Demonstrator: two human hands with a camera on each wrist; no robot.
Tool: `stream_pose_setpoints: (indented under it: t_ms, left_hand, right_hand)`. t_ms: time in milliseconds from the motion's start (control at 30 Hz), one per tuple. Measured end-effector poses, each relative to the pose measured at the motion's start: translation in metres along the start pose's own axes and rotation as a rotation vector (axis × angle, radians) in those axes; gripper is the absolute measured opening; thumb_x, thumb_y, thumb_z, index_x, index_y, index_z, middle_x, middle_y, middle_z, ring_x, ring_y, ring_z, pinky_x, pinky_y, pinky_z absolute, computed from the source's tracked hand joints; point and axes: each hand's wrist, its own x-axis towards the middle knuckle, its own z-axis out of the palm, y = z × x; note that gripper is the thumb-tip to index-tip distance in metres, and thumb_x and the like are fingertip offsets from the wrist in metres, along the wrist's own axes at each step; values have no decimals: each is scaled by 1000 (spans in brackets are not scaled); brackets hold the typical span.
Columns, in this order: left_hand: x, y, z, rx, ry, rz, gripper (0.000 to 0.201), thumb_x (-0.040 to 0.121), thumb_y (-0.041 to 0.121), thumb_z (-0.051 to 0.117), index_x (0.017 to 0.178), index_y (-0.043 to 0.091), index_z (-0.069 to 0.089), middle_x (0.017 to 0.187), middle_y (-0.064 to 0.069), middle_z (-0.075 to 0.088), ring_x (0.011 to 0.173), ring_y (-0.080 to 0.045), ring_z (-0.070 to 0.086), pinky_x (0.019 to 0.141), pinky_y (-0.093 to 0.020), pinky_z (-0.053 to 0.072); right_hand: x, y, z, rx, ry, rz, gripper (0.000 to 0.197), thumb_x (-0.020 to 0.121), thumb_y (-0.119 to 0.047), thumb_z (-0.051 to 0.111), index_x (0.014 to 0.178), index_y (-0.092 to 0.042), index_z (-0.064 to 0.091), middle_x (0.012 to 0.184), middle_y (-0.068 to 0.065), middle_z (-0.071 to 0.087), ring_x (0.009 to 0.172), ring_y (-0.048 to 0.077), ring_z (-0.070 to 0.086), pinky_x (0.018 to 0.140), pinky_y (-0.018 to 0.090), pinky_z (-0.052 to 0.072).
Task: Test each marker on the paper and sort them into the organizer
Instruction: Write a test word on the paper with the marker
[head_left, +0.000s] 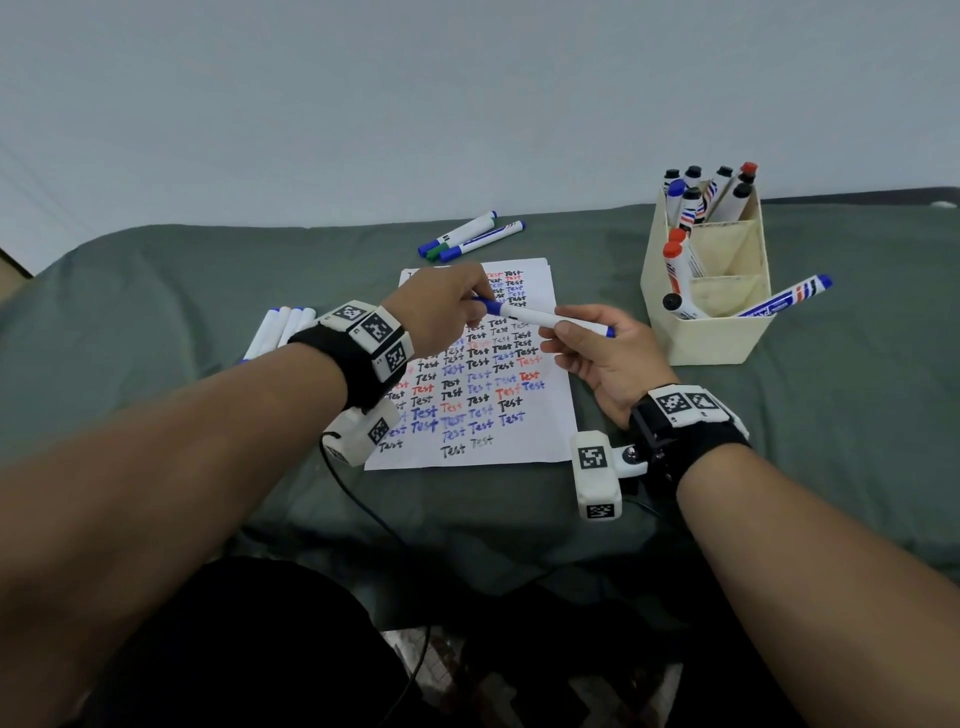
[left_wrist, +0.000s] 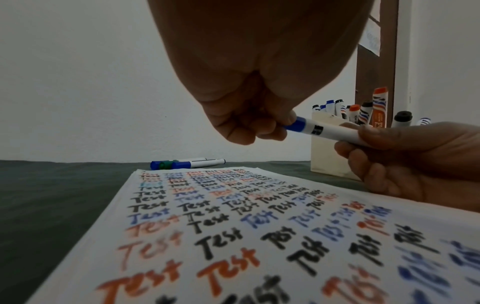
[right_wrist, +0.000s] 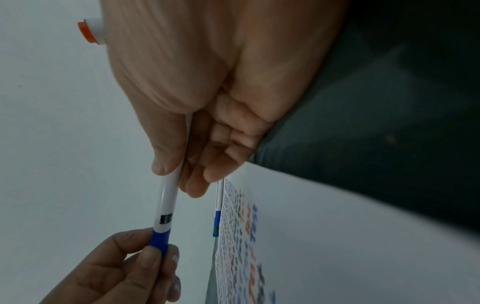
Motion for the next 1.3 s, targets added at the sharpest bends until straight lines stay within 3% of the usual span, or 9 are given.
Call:
stream_pose_setpoints:
  t_ms: [300,433,533,600,633,700,767,1033,1300]
  left_hand:
    - [-8,-1,2,42,-5,8,11,101,17,52,103,25,60,86,8,68,68,-4,53,57,-23,36]
    - [-13,-13,7,39,-100,6,6,102,34,53,107,36,54,95,9,72,67,-1,60,60,-23,41]
    - [-14,-30,11,93,-125,-76,70,86,70,58,143,33,41,134,4,58,117,-14,57,93,-35,47]
    - [-15,-42,10,249,-216,-207,110,67,92,50,156,33,24,162,-5,27,147,-29,29,116,-49,31]
    - [-17,-48,10,289,-276,-274,116,60,97,46,157,41,16,167,-6,11,152,-34,14,119,-54,22]
    - [-19,-58,11,288,-383,-364,112,56,101,44,152,59,4,168,-3,-13,152,-45,-4,118,-63,13]
    - [-19,-63,16,285,-427,-383,110,57,101,43,148,64,-5,165,-3,-23,149,-50,-10,116,-67,10]
    - [-21,-71,29,323,-436,-371,102,65,101,30,145,62,-19,162,-8,-31,149,-46,-20,120,-63,-2]
    - [-23,-65,25,275,-479,-411,102,69,98,36,148,60,-18,162,-8,-33,147,-45,-25,119,-64,-4]
  right_hand:
    - [-3,-1,3,-67,-2,14,16,90,-3,73,105,-10,71,96,18,77,83,25,75,69,25,58]
    - [-2,-2,5,-108,18,25,15,90,-3,73,104,-6,69,89,19,77,76,24,74,67,25,57]
    - [-2,-4,5,-88,60,26,13,90,-2,72,103,-4,68,85,19,76,70,21,70,63,25,55]
    - [-1,-5,4,-85,85,26,16,90,-2,71,105,-5,67,83,18,75,69,21,69,62,25,54]
    - [-1,-5,4,-83,97,28,16,90,-2,71,105,-6,65,82,18,75,69,21,68,62,25,54]
    - [0,-5,4,-69,118,29,16,90,-1,71,100,-8,61,80,17,74,68,21,67,60,25,54]
    - [1,-5,4,-57,126,29,17,88,1,71,96,-10,61,79,17,74,66,21,66,59,25,53]
    - [-2,-5,8,-41,158,25,20,82,2,79,92,-14,72,79,10,73,66,19,64,60,25,54]
    - [0,-53,46,-368,-11,-123,13,92,-7,72,99,-18,73,88,6,75,80,18,71,72,27,58]
